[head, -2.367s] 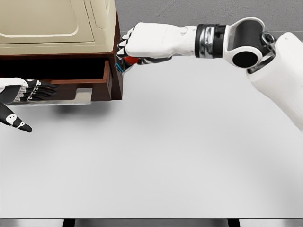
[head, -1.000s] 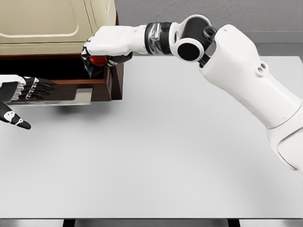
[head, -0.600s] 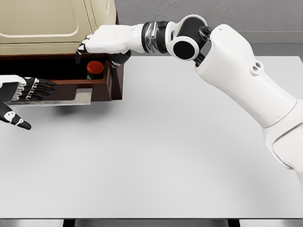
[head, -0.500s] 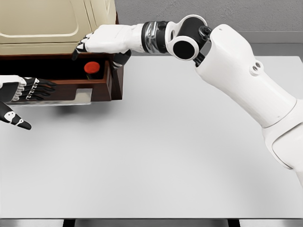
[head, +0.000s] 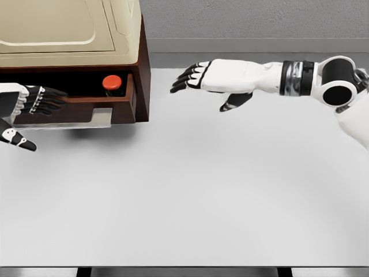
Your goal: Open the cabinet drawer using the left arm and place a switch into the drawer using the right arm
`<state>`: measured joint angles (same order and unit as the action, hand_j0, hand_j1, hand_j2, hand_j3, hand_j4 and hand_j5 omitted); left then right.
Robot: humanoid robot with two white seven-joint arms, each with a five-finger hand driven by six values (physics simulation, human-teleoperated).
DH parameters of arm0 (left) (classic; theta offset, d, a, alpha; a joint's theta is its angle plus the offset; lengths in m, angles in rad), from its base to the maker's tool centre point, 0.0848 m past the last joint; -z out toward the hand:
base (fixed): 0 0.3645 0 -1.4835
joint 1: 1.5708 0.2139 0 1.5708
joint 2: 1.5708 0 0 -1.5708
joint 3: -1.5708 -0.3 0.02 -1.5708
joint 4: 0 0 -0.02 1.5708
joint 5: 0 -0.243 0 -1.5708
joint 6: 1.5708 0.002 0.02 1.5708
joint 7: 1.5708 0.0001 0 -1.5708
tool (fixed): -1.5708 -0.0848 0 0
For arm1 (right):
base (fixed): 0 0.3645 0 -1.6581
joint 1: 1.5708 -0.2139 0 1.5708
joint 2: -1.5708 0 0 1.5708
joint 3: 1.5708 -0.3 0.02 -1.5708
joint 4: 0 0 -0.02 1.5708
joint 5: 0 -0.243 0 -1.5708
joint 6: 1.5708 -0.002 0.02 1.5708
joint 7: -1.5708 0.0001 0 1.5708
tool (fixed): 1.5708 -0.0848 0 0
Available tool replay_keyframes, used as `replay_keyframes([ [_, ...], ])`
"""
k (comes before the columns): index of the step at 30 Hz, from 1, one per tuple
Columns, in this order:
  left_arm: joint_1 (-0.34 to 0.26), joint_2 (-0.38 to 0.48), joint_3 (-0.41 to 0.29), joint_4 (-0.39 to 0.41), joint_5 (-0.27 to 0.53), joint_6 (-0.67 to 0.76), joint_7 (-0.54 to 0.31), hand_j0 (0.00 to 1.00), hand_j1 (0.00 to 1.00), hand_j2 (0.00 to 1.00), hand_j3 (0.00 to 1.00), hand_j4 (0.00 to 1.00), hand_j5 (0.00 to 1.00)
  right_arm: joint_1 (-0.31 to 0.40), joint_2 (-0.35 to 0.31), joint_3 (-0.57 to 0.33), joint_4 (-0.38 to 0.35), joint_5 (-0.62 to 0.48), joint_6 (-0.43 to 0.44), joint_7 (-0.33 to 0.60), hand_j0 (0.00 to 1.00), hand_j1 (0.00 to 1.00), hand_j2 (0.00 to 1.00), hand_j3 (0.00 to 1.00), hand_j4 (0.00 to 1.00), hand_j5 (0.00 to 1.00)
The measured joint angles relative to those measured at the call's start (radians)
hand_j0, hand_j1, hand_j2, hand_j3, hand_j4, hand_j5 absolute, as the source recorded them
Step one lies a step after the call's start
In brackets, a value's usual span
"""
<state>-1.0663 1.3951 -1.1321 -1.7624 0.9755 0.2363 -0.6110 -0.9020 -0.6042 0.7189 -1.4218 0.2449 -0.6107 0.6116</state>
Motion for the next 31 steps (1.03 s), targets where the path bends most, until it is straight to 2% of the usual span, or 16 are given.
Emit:
replay_keyframes([
  [2,0.0,0.0,0.005,0.0,0.004,0.0,0.0,1.0,1.0,1.0,1.0,1.0,1.0,0.008,-0.058,-0.045,0.005,-0.007,-0.001,0.0,1.0,1.0,1.0,1.0,1.0,1.0],
  [4,0.0,-0.001,0.008,0.0,0.008,0.0,0.0,1.0,1.0,1.0,1.0,1.0,1.0,0.078,-0.099,-0.066,0.01,-0.009,-0.003,0.0,1.0,1.0,1.0,1.0,1.0,1.0],
  [6,0.0,-0.002,0.007,0.001,0.009,-0.001,0.0,1.0,1.0,1.0,1.0,1.0,1.0,0.09,-0.138,-0.075,0.026,-0.012,-0.003,0.0,1.0,1.0,1.0,1.0,1.0,1.0],
  [9,0.0,-0.006,0.012,0.0,0.035,-0.001,0.0,1.0,1.0,1.0,1.0,1.0,1.0,0.1,-0.166,-0.075,0.09,-0.013,-0.003,0.0,1.0,1.0,1.0,1.0,1.0,1.0],
  [13,-0.001,-0.009,0.02,-0.001,0.072,-0.001,0.0,1.0,1.0,1.0,1.0,1.0,1.0,0.114,-0.178,-0.071,0.127,-0.012,-0.003,0.0,1.0,1.0,1.0,1.0,1.0,1.0],
  [20,-0.008,-0.034,0.062,-0.002,0.124,-0.006,0.0,1.0,1.0,1.0,1.0,1.0,1.0,0.109,-0.178,-0.064,0.139,-0.013,-0.003,0.0,1.0,1.0,1.0,1.0,1.0,1.0],
  [23,-0.041,-0.084,0.089,-0.002,0.133,-0.009,0.0,1.0,1.0,1.0,1.0,1.0,1.0,0.11,-0.176,-0.063,0.139,-0.013,-0.003,0.0,1.0,1.0,1.0,1.0,1.0,1.0],
  [31,-0.043,-0.23,0.104,-0.002,0.17,-0.015,0.0,1.0,1.0,1.0,1.0,1.0,1.0,0.114,-0.17,-0.062,0.139,-0.013,-0.003,0.0,1.0,1.0,1.0,1.0,1.0,1.0],
])
